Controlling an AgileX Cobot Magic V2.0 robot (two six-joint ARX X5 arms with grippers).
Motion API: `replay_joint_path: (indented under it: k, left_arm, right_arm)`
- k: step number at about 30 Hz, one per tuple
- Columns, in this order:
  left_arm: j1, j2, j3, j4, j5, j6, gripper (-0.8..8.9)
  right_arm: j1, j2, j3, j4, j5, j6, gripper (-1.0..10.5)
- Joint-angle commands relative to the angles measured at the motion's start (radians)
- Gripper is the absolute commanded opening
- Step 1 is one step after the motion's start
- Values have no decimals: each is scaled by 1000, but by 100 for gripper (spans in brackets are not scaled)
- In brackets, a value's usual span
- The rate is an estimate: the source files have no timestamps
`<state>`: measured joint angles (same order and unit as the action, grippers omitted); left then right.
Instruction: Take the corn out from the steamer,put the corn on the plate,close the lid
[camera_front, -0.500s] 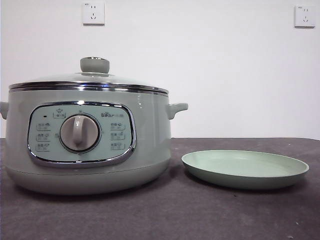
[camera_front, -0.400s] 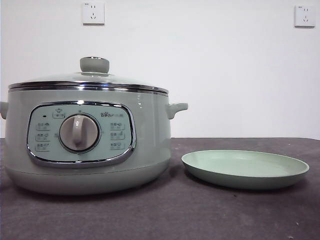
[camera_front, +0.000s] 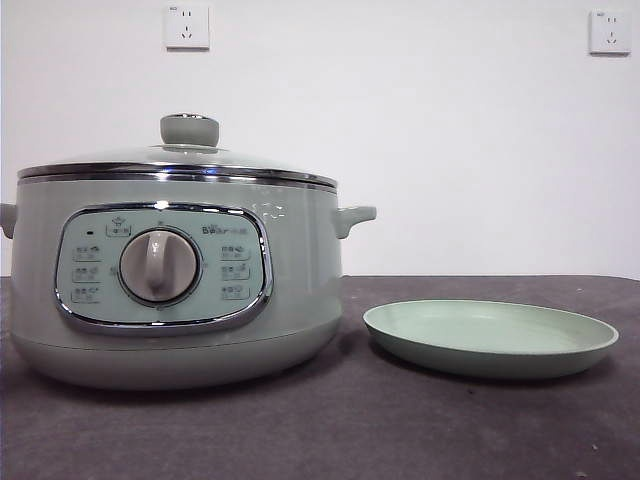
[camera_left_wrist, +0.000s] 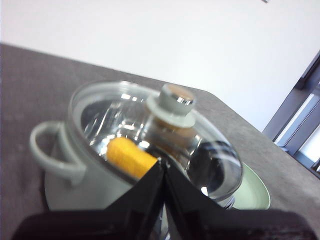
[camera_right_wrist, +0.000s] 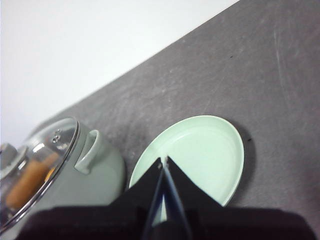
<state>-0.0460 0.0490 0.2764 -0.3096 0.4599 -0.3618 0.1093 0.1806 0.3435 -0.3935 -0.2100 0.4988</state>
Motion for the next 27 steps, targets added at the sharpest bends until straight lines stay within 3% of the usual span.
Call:
replay_joint_path:
  k: [1,5,11,17,19,21,24,27]
  left_arm:
    - [2,52,75,-24,10,106,-8]
    - [2,178,206,-80,20,207,-8]
    - [2,405,381,-206,26,332,-5]
    - [0,623,532,-322,115,390,0]
    - [-1,681,568,-333,141,391,13]
    - [-2,730,597,-335,168,391,136]
    - [-7,790,634,-331,173,388,415]
    - [-26,845,666,-303,172,370,440]
  right_arm:
    - [-2,74,87,-26,-2,-130,-9]
    - [-2,208,224,-79,-16,-241,-5]
    - [-2,401,401,-178,-158,-392,0]
    - [-2,566,523,-272,-313,-472,8]
    - [-2,609,546,-285,-343,-473,75]
    - [-2,642,556,-290,-342,-471,223]
    - [-2,677,559,-289,-339,-470,415]
    - [-2,698,559,-287,-338,-469,449]
